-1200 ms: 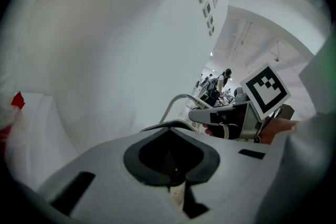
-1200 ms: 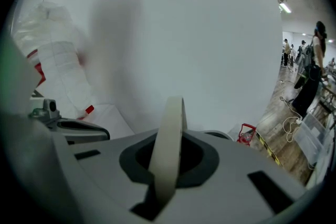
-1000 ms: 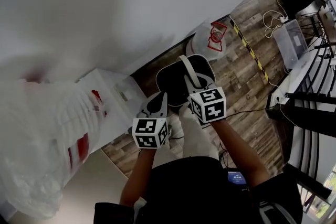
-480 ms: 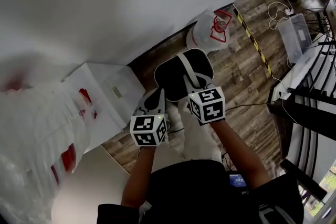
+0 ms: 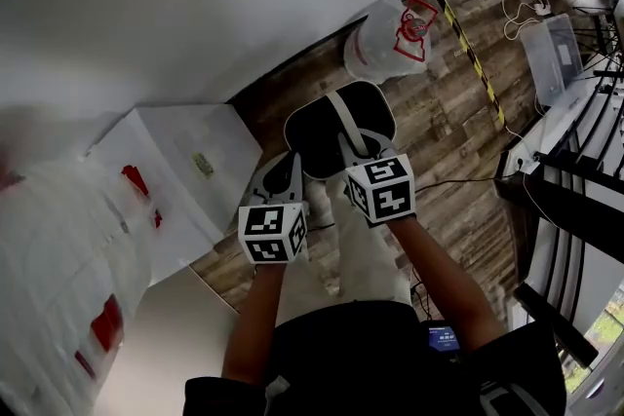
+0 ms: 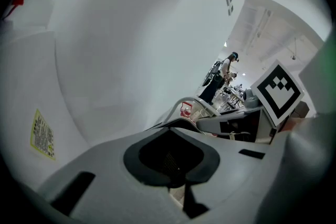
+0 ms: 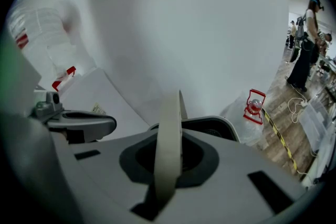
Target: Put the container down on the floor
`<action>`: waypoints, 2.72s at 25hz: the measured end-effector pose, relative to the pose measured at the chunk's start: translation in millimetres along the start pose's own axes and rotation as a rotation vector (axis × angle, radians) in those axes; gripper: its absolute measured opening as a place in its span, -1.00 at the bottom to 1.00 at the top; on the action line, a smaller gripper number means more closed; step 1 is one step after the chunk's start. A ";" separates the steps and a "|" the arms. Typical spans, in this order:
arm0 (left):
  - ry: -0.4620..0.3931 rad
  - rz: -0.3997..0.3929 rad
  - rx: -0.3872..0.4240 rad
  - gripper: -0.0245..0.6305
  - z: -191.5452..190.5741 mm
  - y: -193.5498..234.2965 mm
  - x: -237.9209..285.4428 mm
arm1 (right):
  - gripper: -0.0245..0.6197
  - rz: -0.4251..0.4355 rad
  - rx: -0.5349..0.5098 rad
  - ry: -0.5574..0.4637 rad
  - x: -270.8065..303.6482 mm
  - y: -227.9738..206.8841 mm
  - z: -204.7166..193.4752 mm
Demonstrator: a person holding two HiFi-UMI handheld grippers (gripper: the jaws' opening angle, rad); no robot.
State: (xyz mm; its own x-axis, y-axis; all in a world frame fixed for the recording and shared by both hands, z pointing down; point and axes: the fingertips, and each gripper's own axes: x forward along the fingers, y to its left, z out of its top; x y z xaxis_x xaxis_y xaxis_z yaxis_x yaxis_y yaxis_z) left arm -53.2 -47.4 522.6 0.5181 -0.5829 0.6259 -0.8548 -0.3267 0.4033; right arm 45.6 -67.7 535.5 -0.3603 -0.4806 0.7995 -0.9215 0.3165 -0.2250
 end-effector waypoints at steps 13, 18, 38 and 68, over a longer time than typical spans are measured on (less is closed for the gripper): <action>0.058 0.018 -0.037 -0.87 -39.2 35.1 32.8 | -0.82 0.013 0.014 0.086 53.7 0.5 -43.5; 0.084 0.023 -0.041 -0.87 -56.2 47.0 41.4 | -0.82 0.017 0.027 0.109 72.5 -1.5 -56.0; 0.149 0.050 -0.077 -0.87 -122.7 81.6 72.6 | -0.82 0.016 0.070 0.169 135.2 -11.7 -115.7; 0.164 -0.011 -0.183 -0.87 -154.9 106.0 116.5 | -0.82 0.025 0.053 0.227 190.7 -17.6 -139.7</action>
State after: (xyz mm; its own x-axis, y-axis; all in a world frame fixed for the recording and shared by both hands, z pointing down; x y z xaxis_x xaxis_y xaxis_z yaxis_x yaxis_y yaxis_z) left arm -78.7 -34.7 741.7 0.5383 -0.4464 0.7148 -0.8369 -0.1834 0.5158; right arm 13.5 -50.7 769.8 -0.3468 -0.2753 0.8966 -0.9212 0.2798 -0.2704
